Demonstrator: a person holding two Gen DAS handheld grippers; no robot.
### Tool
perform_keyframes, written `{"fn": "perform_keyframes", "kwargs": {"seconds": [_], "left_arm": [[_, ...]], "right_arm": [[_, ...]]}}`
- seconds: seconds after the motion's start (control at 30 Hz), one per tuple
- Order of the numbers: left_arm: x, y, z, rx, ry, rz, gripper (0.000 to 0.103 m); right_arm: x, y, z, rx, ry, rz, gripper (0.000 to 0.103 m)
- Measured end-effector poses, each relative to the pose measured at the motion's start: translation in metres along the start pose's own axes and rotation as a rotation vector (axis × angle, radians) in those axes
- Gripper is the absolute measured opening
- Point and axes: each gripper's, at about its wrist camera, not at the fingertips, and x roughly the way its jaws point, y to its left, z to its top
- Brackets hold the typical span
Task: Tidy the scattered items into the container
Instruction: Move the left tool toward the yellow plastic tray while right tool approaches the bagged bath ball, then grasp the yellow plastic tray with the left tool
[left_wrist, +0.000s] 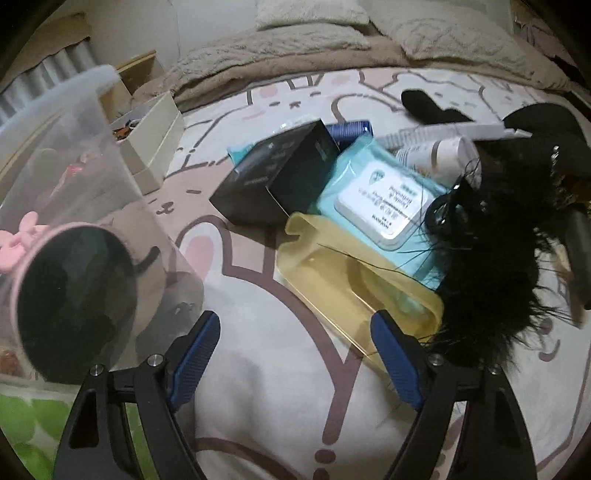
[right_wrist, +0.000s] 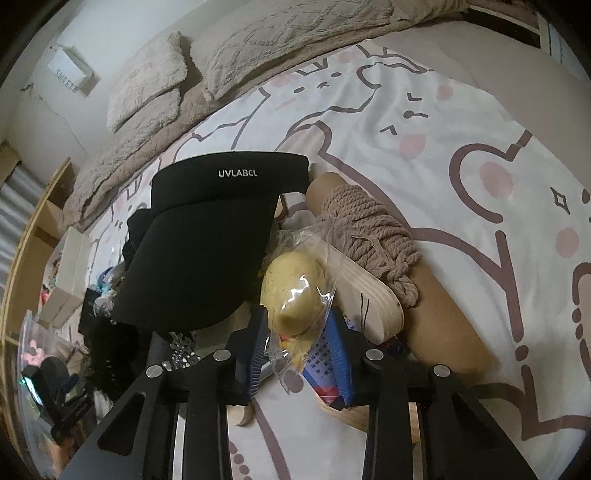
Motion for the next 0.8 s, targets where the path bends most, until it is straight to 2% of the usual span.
{"fn": "perform_keyframes", "kwargs": {"seconds": [0.13, 0.23, 0.27, 0.33, 0.47, 0.8], "left_arm": [[0.018, -0.004, -0.003, 0.015, 0.033, 0.009, 0.084], [0.023, -0.008, -0.006, 0.04, 0.043, -0.017, 0.084], [0.022, -0.011, -0.006, 0.055, 0.045, -0.035, 0.084], [0.02, -0.019, -0.009, 0.108, 0.046, -0.061, 0.084], [0.011, -0.04, -0.018, 0.236, 0.026, -0.08, 0.084], [-0.002, -0.04, -0.032, 0.312, 0.039, -0.136, 0.084]], "right_arm": [[0.001, -0.001, -0.002, -0.002, 0.001, 0.003, 0.033], [-0.001, 0.0, -0.002, -0.011, -0.004, 0.013, 0.032], [-0.002, 0.001, -0.002, -0.019, -0.008, 0.015, 0.021], [-0.007, 0.002, -0.002, -0.035, -0.032, 0.001, 0.009], [-0.014, 0.006, -0.003, -0.057, -0.041, 0.014, 0.008], [-0.03, 0.012, -0.026, -0.112, 0.001, 0.08, 0.008]]}}
